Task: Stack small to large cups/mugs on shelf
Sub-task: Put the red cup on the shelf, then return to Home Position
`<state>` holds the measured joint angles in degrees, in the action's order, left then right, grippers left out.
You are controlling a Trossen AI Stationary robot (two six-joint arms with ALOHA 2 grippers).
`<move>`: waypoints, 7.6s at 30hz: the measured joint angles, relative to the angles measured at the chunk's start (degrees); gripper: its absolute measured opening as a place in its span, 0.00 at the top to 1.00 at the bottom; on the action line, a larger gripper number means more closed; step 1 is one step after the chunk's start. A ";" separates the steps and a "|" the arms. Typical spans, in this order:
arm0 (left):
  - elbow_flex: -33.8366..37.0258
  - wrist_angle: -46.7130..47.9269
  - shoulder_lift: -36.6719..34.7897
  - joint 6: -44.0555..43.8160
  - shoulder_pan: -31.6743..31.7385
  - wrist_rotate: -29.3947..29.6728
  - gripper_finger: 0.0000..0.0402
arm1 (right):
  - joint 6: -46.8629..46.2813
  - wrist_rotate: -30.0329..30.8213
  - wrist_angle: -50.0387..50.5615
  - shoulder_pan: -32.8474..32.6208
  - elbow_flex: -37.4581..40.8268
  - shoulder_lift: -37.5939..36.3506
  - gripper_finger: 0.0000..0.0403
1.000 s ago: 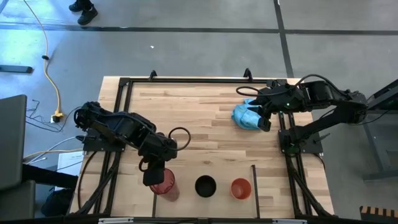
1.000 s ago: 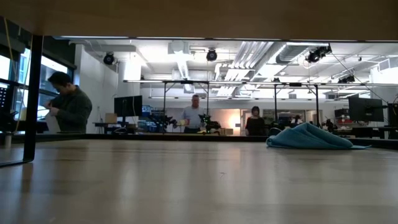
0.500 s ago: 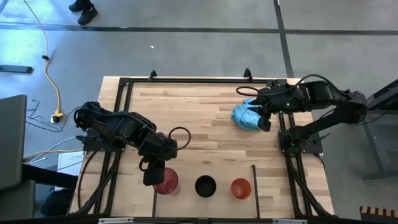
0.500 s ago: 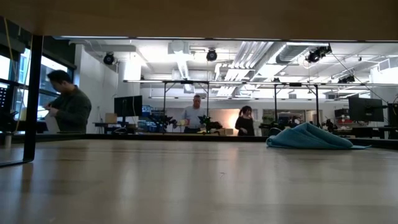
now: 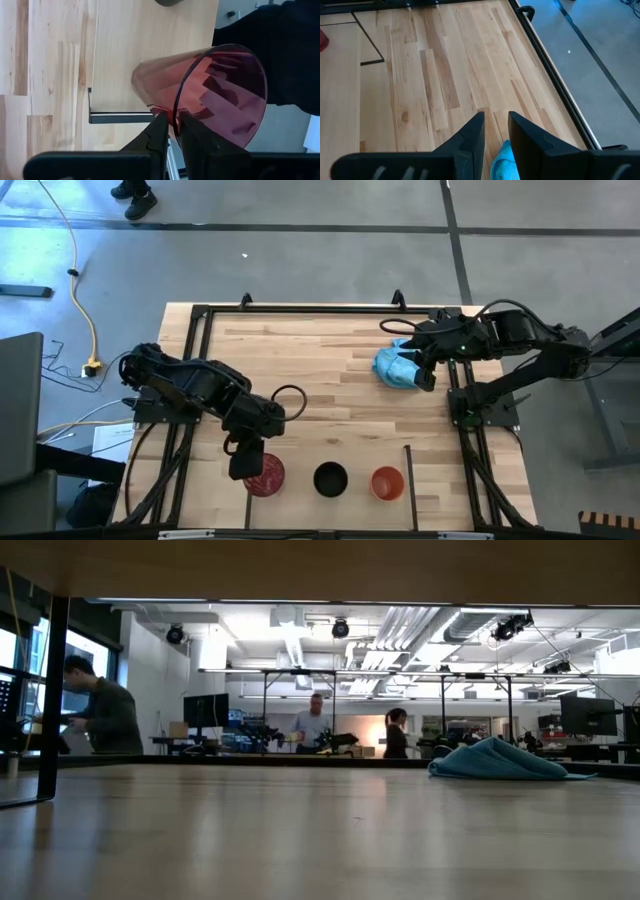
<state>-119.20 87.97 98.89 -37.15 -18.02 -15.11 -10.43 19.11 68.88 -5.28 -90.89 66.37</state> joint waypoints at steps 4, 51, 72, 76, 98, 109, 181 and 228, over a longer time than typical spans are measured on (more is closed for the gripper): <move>0.00 -0.42 0.00 -0.24 0.00 -0.36 0.91 | -0.01 0.02 0.00 -0.01 0.00 0.00 0.81; 0.00 -2.57 0.00 -0.60 0.00 -1.90 0.91 | -1.52 0.00 0.04 -0.02 0.00 0.00 0.81; 0.00 -3.07 0.00 1.29 0.00 -1.89 0.91 | -1.52 0.00 0.04 0.00 0.00 0.00 0.81; 0.00 -3.07 0.00 1.34 -0.02 -1.89 0.91 | -1.52 0.00 0.04 -0.01 0.00 0.00 0.81; 0.00 -4.29 0.00 2.65 0.00 -1.08 0.91 | -1.50 0.00 0.04 -0.02 0.02 -0.02 0.81; 0.00 -4.31 0.00 3.08 0.00 0.96 0.91 | -1.52 0.00 0.02 0.00 0.02 -0.02 0.81; -0.02 -34.66 -17.33 48.00 3.69 40.91 0.91 | 17.90 -1.36 -27.51 0.00 0.04 -0.02 0.81; 58.37 -79.48 -55.61 45.66 30.97 27.55 0.91 | 28.48 -16.64 -31.76 13.36 0.02 -7.31 0.81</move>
<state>-60.83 8.49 43.28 8.51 12.95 12.44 18.06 2.48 37.12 8.08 -90.87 59.06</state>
